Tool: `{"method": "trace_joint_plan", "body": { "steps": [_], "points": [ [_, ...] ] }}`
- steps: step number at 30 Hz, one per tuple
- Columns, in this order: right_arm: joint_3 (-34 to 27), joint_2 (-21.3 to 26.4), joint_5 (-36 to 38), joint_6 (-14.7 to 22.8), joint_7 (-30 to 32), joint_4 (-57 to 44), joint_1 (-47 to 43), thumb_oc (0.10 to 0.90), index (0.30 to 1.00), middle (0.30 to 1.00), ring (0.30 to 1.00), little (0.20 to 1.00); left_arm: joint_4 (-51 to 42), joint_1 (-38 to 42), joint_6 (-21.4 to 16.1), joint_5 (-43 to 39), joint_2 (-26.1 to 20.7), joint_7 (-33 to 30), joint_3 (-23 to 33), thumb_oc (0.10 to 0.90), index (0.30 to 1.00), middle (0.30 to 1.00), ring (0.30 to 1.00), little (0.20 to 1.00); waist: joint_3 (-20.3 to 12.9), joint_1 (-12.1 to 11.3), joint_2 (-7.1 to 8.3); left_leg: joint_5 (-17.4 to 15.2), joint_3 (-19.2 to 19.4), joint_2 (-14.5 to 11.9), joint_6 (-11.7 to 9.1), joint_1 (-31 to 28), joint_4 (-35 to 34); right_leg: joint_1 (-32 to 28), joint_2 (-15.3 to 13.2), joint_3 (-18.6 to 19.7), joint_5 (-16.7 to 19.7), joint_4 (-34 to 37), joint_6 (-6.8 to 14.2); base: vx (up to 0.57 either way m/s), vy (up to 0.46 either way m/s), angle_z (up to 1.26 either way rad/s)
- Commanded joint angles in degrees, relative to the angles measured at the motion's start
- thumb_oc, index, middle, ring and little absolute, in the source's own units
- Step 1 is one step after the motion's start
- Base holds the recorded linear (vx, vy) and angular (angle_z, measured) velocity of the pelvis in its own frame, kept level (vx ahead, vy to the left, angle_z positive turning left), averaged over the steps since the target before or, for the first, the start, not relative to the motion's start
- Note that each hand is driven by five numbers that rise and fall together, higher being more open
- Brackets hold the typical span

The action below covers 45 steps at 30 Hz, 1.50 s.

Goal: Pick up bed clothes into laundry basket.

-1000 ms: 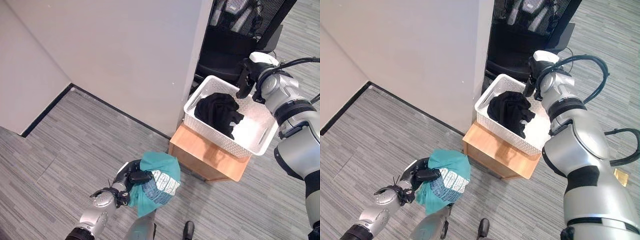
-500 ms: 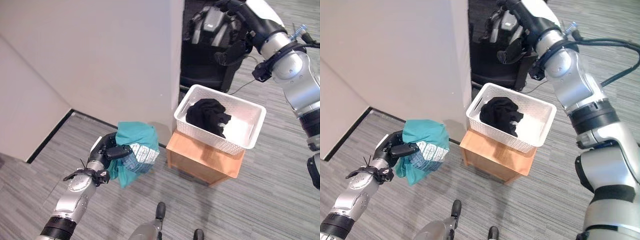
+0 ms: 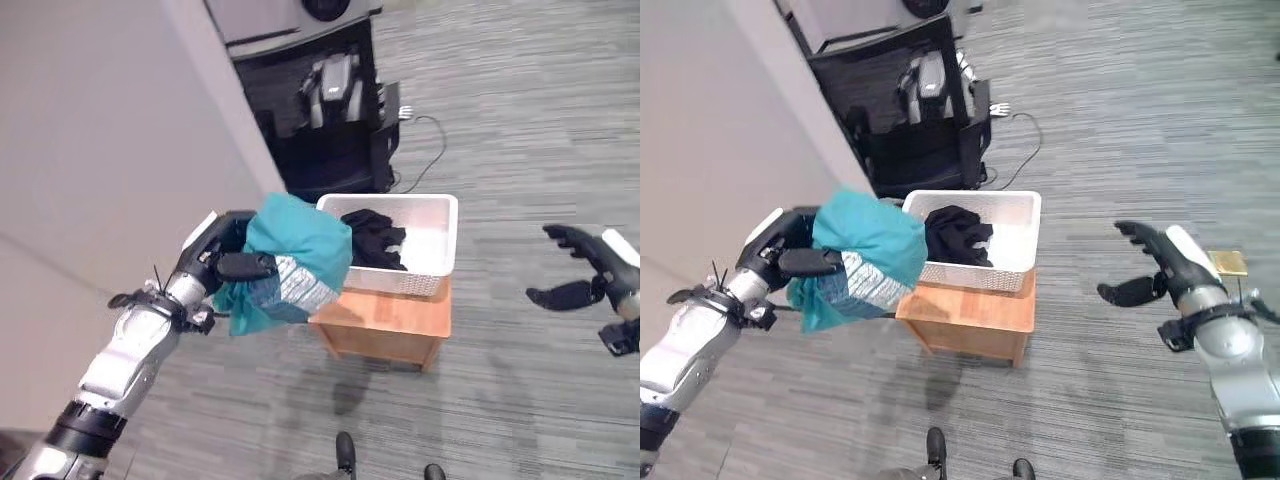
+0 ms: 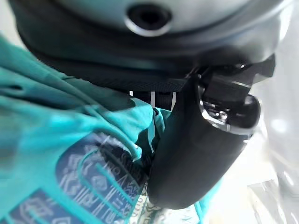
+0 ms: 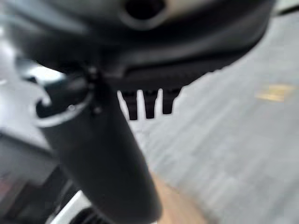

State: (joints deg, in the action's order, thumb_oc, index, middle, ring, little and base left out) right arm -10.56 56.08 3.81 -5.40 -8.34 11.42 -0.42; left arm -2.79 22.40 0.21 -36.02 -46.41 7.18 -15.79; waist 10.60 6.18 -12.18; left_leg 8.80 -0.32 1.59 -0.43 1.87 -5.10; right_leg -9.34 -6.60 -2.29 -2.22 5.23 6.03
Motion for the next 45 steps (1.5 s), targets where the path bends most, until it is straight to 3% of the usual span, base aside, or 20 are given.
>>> {"method": "trace_joint_plan", "body": {
  "steps": [1,5,6,8,9,14,20,21,24,26,29,30,33,38,45],
  "points": [
    [-1.4,1.8,3.2,6.7,1.9,-5.8,-9.7,0.8,0.9,0.9,0.9,0.9,-3.3,13.6,-6.8,-3.8,-1.6,1.0,-2.4,0.4,0.3,0.3,0.3,0.3,-5.0,-2.2,2.98,-4.0,2.1,-1.7,-4.0,-2.1,0.1,0.5,-1.0,-1.7,-1.5,-0.2,1.6,0.0,0.0,0.0],
    [0.9,-2.8,4.2,7.4,1.4,-7.1,-8.7,0.8,0.9,0.9,0.9,0.9,-1.7,21.9,-7.5,-3.0,-2.3,0.4,-7.3,0.4,0.3,0.3,0.3,0.3,-4.9,-1.3,3.1,-3.9,2.4,-2.0,-4.0,-2.2,0.1,0.8,-0.6,-1.4,-1.3,-0.2,1.6,0.0,-0.021,-0.09],
    [2.9,-6.6,4.6,7.7,0.6,-8.6,-7.6,0.8,0.9,0.9,0.9,0.9,0.2,27.2,-8.1,-1.6,-2.2,-0.5,-10.3,0.4,0.3,0.3,0.3,0.3,-4.8,-0.8,3.39,-4.0,2.7,-2.2,-3.9,-2.1,0.1,1.2,-0.4,-1.0,-1.2,-0.2,1.6,-0.01,-0.039,-0.1],
    [3.9,-8.3,4.9,7.9,0.4,-8.7,-6.9,0.8,0.9,0.9,0.9,0.9,1.7,29.4,-8.1,-1.5,-1.6,-0.6,-11.8,0.4,0.3,0.3,0.3,0.3,-4.6,-0.6,3.6,-4.0,3.0,-2.3,-3.8,-2.0,0.1,1.4,-0.3,-0.8,-1.1,-0.2,1.7,0.0,-0.018,-0.03],
    [6.0,-11.2,4.9,7.8,-0.8,-8.9,-4.6,0.8,0.9,0.9,0.9,0.9,5.2,34.5,-8.4,1.2,-1.3,-1.7,-14.9,0.4,0.3,0.3,0.3,0.3,-4.3,0.2,4.06,-4.1,3.3,-2.6,-3.7,-1.9,0.1,1.9,-0.1,-0.2,-0.8,-0.2,1.9,0.0,0.0,0.0],
    [8.8,-15.5,6.2,7.5,-2.3,-7.9,-0.6,0.8,0.9,0.9,0.9,0.9,13.9,41.9,-8.2,3.8,1.0,-3.7,-19.5,0.4,0.3,0.3,0.3,0.3,-3.6,1.7,5.47,-4.8,4.4,-3.0,-3.7,-1.5,0.1,3.3,0.2,1.2,-0.8,-0.2,2.4,0.01,-0.007,-0.12],
    [12.4,-22.1,8.5,6.8,-4.0,-3.2,6.6,0.8,0.9,0.9,0.9,0.9,30.2,52.1,-7.5,5.9,5.9,-6.4,-24.1,0.4,0.3,0.3,0.3,0.3,-3.0,4.6,8.17,-4.9,6.8,-4.4,-3.9,0.3,0.1,7.0,1.3,3.9,0.7,-0.2,2.9,0.02,0.033,-0.29],
    [14.0,-25.9,12.0,6.1,-6.6,-2.0,11.3,0.8,0.9,0.9,0.9,0.9,37.0,55.4,-7.5,7.3,7.8,-7.9,-24.4,0.4,0.3,0.3,0.3,0.3,-2.4,5.7,9.88,-4.8,7.7,-4.8,-4.2,1.7,0.1,8.9,1.6,4.6,1.2,-0.2,3.1,0.02,0.064,-0.12],
    [14.9,-27.9,14.5,5.4,-8.5,-0.1,14.1,0.8,0.9,0.9,0.9,0.9,40.4,57.5,-7.9,9.5,7.1,-8.5,-25.2,0.4,0.3,0.3,0.3,0.3,-2.1,5.8,10.5,-4.9,8.5,-4.8,-4.2,2.1,0.1,9.7,1.5,5.1,1.5,-0.2,3.4,0.03,0.069,-0.27],
    [14.7,-29.0,15.4,5.0,-8.4,6.0,15.4,0.8,0.9,0.9,0.9,0.9,42.1,59.9,-8.3,10.4,5.7,-9.1,-25.8,0.4,0.3,0.3,0.3,0.3,-1.3,6.0,11.12,-5.0,8.9,-4.7,-4.2,2.8,0.1,10.6,1.4,5.4,2.0,-0.2,3.5,-0.01,0.075,-0.14],
    [14.5,-30.9,16.1,5.1,-5.4,23.0,12.9,0.8,0.9,0.9,0.9,0.9,45.4,62.4,-8.9,9.1,5.2,-9.8,-26.1,0.4,0.3,0.3,0.3,0.3,-0.4,6.2,11.75,-4.9,9.2,-4.8,-4.2,3.9,0.1,12.0,1.4,5.7,2.6,-0.2,3.7,-0.01,0.04,-0.08],
    [15.4,-31.7,14.5,4.5,-3.4,33.1,10.4,0.8,0.9,0.9,0.9,0.9,46.9,64.1,-8.9,8.2,5.8,-10.2,-26.4,0.4,0.3,0.3,0.3,0.3,-0.1,6.1,11.98,-4.9,9.2,-4.7,-4.2,4.5,0.1,12.5,1.4,5.4,2.8,-0.2,3.7,0.01,0.025,-0.18],
    [17.9,-33.9,13.1,3.5,-2.9,50.1,7.7,0.8,0.9,0.9,0.9,0.9,49.7,65.6,-8.9,7.9,7.4,-10.9,-26.3,0.4,0.3,0.3,0.3,0.3,0.2,5.8,11.76,-5.0,8.8,-4.5,-4.1,5.1,0.1,13.0,1.4,5.1,2.7,-0.2,3.6,0.02,0.024,-0.01],
    [19.5,-35.4,11.6,2.4,-3.8,59.2,7.6,0.8,0.9,0.9,0.9,0.9,52.7,67.9,-8.6,8.3,8.7,-11.3,-27.2,0.4,0.3,0.3,0.3,0.3,0.8,5.5,11.59,-5.1,8.4,-4.2,-4.0,5.3,0.1,13.0,1.3,4.7,2.6,-0.2,3.5,0.02,0.007,0.09],
    [20.2,-35.7,11.8,2.9,-2.5,60.8,7.6,0.8,0.9,0.9,0.9,0.9,57.6,69.9,-8.9,10.0,9.0,-12.2,-28.8,0.4,0.3,0.3,0.3,0.3,1.9,6.2,12.11,-5.0,8.7,-4.4,-4.1,6.0,0.1,13.9,1.6,5.2,2.9,-0.2,3.4,0.0,0.001,0.02]
  ]
}}
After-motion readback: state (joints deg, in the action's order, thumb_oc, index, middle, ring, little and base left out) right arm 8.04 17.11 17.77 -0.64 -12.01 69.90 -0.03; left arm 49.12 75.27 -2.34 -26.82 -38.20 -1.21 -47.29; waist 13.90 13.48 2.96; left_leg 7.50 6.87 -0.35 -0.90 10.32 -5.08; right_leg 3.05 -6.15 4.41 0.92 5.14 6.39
